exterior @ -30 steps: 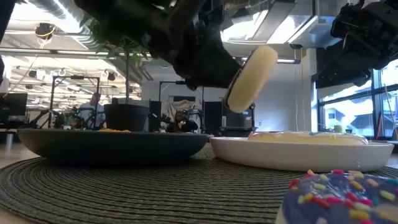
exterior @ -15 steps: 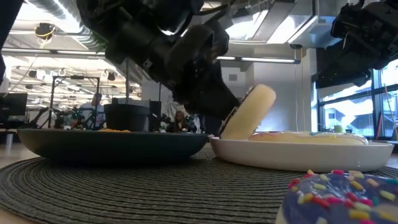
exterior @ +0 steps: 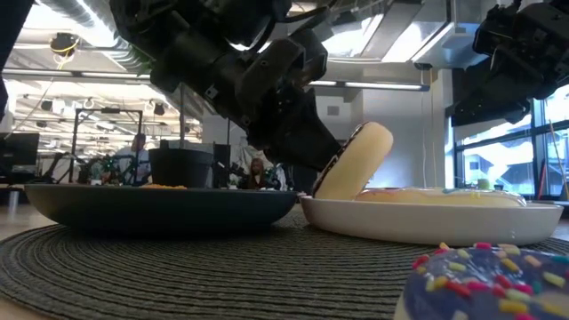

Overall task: Pick & Place donuts
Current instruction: Put the large black donut onto the white plate

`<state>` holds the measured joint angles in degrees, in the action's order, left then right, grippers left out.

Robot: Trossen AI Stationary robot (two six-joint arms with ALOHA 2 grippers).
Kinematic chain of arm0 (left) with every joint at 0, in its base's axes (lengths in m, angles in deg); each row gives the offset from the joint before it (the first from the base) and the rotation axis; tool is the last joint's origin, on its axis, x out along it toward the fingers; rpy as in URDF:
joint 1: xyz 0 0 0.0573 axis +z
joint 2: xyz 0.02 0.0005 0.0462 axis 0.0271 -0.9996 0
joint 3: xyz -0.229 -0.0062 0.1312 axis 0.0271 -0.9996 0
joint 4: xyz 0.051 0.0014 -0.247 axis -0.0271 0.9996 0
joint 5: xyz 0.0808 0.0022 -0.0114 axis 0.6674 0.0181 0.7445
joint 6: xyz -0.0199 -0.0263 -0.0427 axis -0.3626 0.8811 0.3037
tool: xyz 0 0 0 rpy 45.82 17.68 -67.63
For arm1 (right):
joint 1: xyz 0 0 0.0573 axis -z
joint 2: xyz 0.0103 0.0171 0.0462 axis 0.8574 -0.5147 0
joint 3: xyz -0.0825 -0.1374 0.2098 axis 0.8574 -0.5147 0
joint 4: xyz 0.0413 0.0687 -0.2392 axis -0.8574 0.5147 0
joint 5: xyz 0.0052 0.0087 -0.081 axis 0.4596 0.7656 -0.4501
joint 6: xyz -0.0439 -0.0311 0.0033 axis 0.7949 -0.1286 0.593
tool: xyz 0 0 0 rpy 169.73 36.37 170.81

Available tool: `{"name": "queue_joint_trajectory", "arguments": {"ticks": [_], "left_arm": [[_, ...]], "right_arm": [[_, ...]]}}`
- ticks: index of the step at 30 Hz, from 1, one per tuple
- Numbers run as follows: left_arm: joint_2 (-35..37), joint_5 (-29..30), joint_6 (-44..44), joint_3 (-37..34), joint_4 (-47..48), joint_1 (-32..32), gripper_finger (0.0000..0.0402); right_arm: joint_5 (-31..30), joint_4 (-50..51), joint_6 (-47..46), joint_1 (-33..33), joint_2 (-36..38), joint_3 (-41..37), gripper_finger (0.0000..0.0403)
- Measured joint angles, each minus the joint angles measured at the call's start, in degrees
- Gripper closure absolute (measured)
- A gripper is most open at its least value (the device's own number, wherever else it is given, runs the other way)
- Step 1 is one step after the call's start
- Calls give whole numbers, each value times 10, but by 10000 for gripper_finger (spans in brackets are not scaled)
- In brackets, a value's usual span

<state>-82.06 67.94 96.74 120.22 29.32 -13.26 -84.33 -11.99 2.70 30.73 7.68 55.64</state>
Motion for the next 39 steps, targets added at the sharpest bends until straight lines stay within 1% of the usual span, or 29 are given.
{"name": "queue_joint_trajectory", "arguments": {"ticks": [5, 14, 23, 29, 39], "left_arm": [[0, 0, 0, 0, 0, 0, 335], [0, 0, 5, 0, -2, 6, 276], [0, 0, 5, 0, -2, 7, 241], [0, -1, 5, 0, 1, 7, 231], [0, -2, 5, 0, 2, 7, 232]], "right_arm": [[0, 0, 0, 0, 0, 0, 263], [0, 0, 0, 0, 0, 0, 263], [0, 0, 0, 0, 0, 0, 263], [0, 0, 0, 0, 0, 0, 263], [0, 0, 0, 0, 0, 0, 263]]}}
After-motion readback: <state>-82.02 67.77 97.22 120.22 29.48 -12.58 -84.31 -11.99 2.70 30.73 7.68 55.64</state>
